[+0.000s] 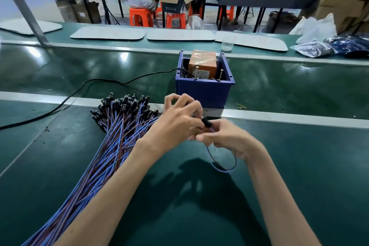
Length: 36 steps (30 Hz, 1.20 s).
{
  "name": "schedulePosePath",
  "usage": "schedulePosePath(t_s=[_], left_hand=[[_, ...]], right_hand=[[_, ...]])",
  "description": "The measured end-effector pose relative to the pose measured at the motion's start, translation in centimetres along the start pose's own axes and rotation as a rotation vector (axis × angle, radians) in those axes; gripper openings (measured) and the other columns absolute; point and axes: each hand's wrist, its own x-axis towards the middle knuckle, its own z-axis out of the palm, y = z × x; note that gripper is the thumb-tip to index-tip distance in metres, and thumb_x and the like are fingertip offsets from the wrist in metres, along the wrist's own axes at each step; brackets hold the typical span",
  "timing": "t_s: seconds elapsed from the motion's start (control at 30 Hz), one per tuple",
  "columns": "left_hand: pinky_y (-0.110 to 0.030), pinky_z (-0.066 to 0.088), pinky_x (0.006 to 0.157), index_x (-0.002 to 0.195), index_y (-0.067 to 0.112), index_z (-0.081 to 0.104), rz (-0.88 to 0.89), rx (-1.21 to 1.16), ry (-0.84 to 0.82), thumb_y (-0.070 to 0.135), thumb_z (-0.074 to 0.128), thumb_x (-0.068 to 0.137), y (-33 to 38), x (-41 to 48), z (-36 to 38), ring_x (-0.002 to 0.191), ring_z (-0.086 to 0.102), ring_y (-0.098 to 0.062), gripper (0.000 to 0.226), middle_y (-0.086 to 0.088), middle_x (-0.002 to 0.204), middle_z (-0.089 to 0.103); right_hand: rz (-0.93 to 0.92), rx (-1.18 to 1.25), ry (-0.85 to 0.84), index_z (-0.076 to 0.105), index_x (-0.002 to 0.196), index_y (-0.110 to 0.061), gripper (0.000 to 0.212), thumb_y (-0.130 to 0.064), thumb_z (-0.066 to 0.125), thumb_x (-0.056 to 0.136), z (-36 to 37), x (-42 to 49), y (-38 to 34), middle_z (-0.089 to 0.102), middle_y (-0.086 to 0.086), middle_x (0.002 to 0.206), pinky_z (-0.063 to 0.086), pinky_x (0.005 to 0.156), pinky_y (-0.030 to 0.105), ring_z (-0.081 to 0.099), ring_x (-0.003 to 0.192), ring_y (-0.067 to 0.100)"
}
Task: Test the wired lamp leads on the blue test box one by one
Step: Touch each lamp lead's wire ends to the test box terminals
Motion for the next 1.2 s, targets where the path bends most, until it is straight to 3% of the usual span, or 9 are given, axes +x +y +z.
schedulePosePath(t_s=[0.07, 0.13, 0.23, 0.37, 0.57, 0.77, 0.93, 1.1, 1.2], left_hand=[[-0.041, 0.024, 0.091, 0.077, 0.022, 0.073, -0.019, 0.009, 0.137, 0.025, 0.079, 0.071, -0.4, -0.3, 0.7, 0.108, 0.043, -0.018, 0.009, 0.002, 0.101, 0.064], [-0.042, 0.025, 0.101, 0.109, 0.021, 0.068, -0.135, -0.081, 0.238, 0.017, 0.076, 0.069, 0.3, -0.9, 1.4, 0.124, 0.038, -0.019, 0.041, -0.004, 0.126, 0.053], [-0.036, 0.02, 0.116, 0.141, 0.022, 0.034, -0.586, -0.504, 0.44, 0.02, 0.064, 0.07, 2.3, -1.8, 1.9, 0.141, 0.018, -0.016, 0.077, -0.005, 0.146, 0.02], [-0.04, 0.051, 0.094, 0.11, 0.02, 0.064, -1.109, -1.138, 0.197, 0.047, 0.052, 0.089, 3.4, -0.8, 2.2, 0.108, 0.064, -0.023, 0.036, -0.012, 0.119, 0.066], [-0.016, 0.044, 0.045, 0.074, 0.02, 0.073, -1.029, -1.161, 0.284, 0.021, 0.061, 0.093, 4.8, 0.0, 3.4, 0.061, 0.062, -0.008, 0.022, 0.008, 0.067, 0.068], [-0.017, 0.05, 0.055, 0.077, 0.012, 0.066, -1.194, -1.178, 0.577, 0.018, 0.054, 0.098, 4.8, 0.6, 4.4, 0.062, 0.063, -0.006, 0.025, 0.006, 0.068, 0.066], [-0.018, 0.05, 0.057, 0.077, 0.018, 0.058, -1.164, -1.073, 0.495, 0.023, 0.05, 0.1, 5.0, 0.3, 5.3, 0.059, 0.06, -0.006, 0.025, 0.007, 0.066, 0.063], [-0.012, 0.04, 0.058, 0.078, 0.026, 0.056, -1.1, -0.886, 0.416, 0.026, 0.051, 0.099, 5.5, -0.8, 6.2, 0.055, 0.051, 0.001, 0.022, 0.01, 0.061, 0.058], [-0.011, 0.039, 0.059, 0.078, 0.025, 0.059, -1.114, -0.902, 0.461, 0.025, 0.054, 0.098, 5.1, -0.6, 6.2, 0.056, 0.049, 0.001, 0.02, 0.011, 0.062, 0.056]], right_hand=[[-0.022, 0.076, 0.021, 0.071, 0.078, -0.015, 0.004, -0.013, 0.075, 0.078, 1.0, 0.2, 0.1, 0.066, 0.0, 0.064, 0.033, 0.047, 0.009, 0.047, 0.053, 0.002], [-0.039, 0.172, 0.111, 0.07, 0.071, -0.017, 0.015, -0.008, 0.07, 0.084, 1.6, 0.5, 0.4, 0.071, 0.0, 0.067, 0.035, 0.05, 0.01, 0.049, 0.051, 0.002], [-0.038, 0.315, 0.182, 0.071, 0.067, -0.017, 0.022, -0.018, 0.067, 0.088, 2.4, 0.5, 0.9, 0.072, 0.003, 0.07, 0.038, 0.051, 0.011, 0.045, 0.046, 0.004], [-0.04, 0.402, 0.175, 0.067, 0.071, -0.011, 0.02, -0.013, 0.063, 0.091, 3.5, 0.5, 1.1, 0.069, 0.002, 0.063, 0.034, 0.043, 0.009, 0.041, 0.041, 0.003], [0.005, 0.534, 0.232, 0.053, 0.063, -0.011, 0.032, 0.004, 0.054, 0.091, 5.2, 0.3, 1.2, 0.048, -0.009, 0.047, 0.031, 0.039, 0.009, 0.038, 0.037, 0.0], [-0.104, 0.848, 0.589, 0.067, 0.085, -0.009, 0.011, -0.012, 0.061, 0.092, 6.5, 0.8, 1.6, 0.064, 0.0, 0.068, 0.034, 0.041, 0.013, 0.039, 0.042, 0.003], [-0.063, 0.684, 0.842, 0.063, 0.08, -0.016, 0.013, -0.015, 0.061, 0.093, 7.5, 1.2, 2.8, 0.062, 0.002, 0.071, 0.039, 0.048, 0.019, 0.046, 0.049, 0.004], [-0.049, 0.627, 0.862, 0.059, 0.108, -0.033, 0.019, -0.02, 0.06, 0.094, 6.6, 1.2, 3.1, 0.064, -0.002, 0.076, 0.043, 0.053, 0.021, 0.049, 0.05, 0.006], [-0.027, 0.421, 0.779, 0.061, 0.114, -0.043, 0.02, -0.039, 0.05, 0.097, 6.0, 0.9, 3.0, 0.061, -0.009, 0.101, 0.049, 0.078, 0.03, 0.064, 0.077, 0.008]])
